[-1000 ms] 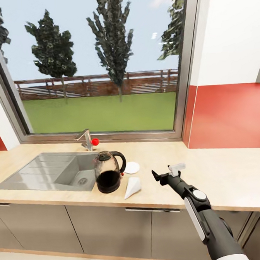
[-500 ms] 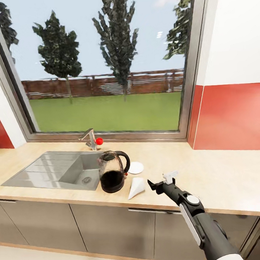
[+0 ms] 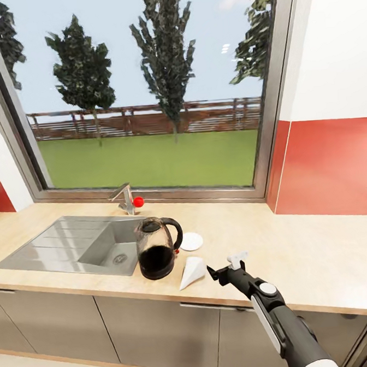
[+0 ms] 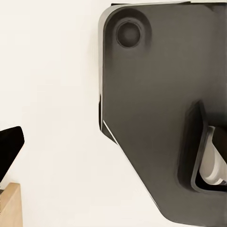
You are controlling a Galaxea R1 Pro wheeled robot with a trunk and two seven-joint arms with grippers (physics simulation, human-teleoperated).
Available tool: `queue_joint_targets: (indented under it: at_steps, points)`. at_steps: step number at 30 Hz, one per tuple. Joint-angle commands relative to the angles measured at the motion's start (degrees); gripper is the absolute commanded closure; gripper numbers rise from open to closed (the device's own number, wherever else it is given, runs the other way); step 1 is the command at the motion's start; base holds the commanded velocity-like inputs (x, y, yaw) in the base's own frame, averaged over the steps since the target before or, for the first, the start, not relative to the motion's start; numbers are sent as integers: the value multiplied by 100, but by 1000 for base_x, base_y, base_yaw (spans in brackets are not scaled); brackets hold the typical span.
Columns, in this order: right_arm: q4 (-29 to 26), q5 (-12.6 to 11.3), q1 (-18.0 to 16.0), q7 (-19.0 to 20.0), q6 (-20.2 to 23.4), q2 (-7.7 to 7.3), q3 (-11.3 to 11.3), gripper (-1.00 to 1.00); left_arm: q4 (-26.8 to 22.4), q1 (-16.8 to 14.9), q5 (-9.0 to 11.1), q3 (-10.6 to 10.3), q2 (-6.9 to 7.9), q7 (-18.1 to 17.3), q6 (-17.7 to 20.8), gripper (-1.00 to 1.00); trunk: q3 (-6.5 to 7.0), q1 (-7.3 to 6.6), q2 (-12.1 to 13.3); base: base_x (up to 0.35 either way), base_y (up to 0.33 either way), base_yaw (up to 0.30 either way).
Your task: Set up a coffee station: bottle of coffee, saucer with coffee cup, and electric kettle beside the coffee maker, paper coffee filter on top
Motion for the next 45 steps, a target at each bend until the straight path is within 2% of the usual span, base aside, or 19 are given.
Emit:
queue_joint_targets:
  at_steps: [1, 18, 26, 45]
  points:
    - [11, 33, 0, 24, 27, 5, -7, -100, -4, 3, 10, 0, 1, 7, -11, -100, -1, 2, -2, 13, -5, 0]
    - [59, 30, 0, 30, 27, 10, 23, -100, -2, 3, 10, 6, 2, 7, -12, -100, -1, 2, -2, 40, 4, 0]
    - [251, 33, 0, 22, 19, 16, 305, -100, -2, 3, 10, 9, 2, 7, -4, -100, -1, 2, -2, 114, 33, 0]
    - [554, 33, 0, 31, 18, 17, 318, -100, 5, 3, 10, 15, -6, 7, -4, -100, -1, 2, -2, 40, 0, 0]
